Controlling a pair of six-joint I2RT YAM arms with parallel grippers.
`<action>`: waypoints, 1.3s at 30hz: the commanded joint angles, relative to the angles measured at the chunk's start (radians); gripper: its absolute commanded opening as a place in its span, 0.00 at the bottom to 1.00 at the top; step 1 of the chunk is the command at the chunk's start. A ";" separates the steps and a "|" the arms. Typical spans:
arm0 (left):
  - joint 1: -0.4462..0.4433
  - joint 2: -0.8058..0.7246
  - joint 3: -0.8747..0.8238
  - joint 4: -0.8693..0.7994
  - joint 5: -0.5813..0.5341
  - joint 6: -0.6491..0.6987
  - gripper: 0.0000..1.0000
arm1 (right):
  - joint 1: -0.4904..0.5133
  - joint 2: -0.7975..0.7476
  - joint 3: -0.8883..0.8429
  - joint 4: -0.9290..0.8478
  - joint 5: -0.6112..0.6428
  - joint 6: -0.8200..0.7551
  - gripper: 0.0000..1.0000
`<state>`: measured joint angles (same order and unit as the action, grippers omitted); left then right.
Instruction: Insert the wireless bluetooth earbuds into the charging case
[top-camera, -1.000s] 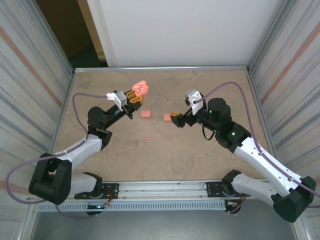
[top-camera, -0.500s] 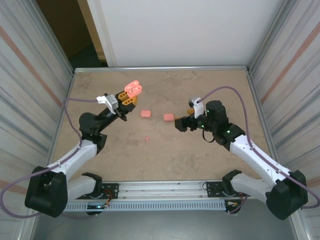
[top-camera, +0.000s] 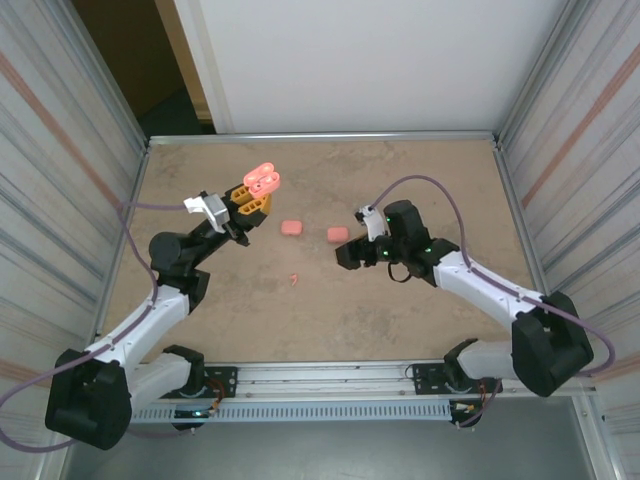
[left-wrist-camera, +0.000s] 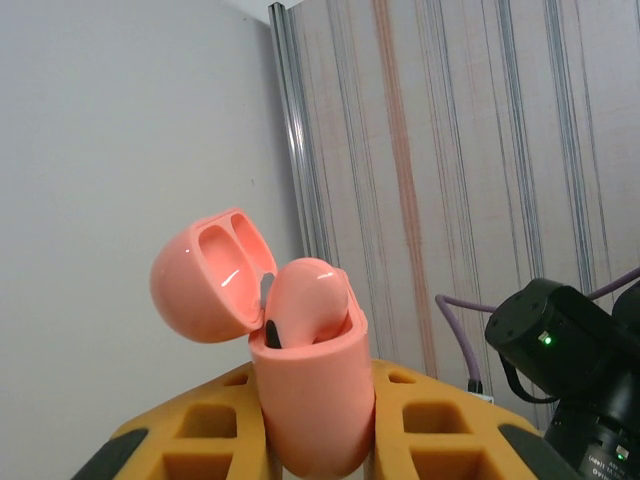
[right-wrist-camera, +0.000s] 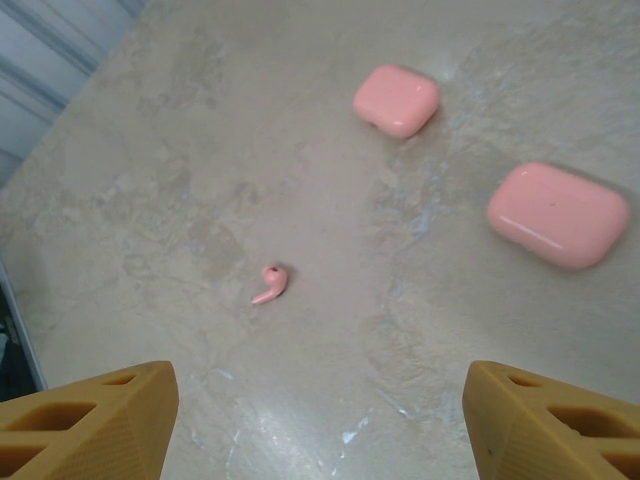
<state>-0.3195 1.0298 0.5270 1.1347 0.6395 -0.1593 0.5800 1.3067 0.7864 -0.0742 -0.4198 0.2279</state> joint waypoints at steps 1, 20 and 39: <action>0.008 -0.018 -0.010 0.034 0.017 -0.011 0.00 | 0.036 0.057 0.067 -0.011 -0.007 -0.025 0.73; 0.008 -0.004 0.001 0.025 0.030 -0.006 0.00 | 0.191 0.453 0.281 -0.042 0.011 0.160 0.58; 0.007 -0.034 -0.001 -0.022 0.026 0.021 0.00 | 0.249 0.634 0.431 -0.128 0.033 0.191 0.52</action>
<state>-0.3195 1.0248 0.5270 1.1015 0.6586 -0.1558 0.8150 1.9133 1.1835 -0.1741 -0.3901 0.3935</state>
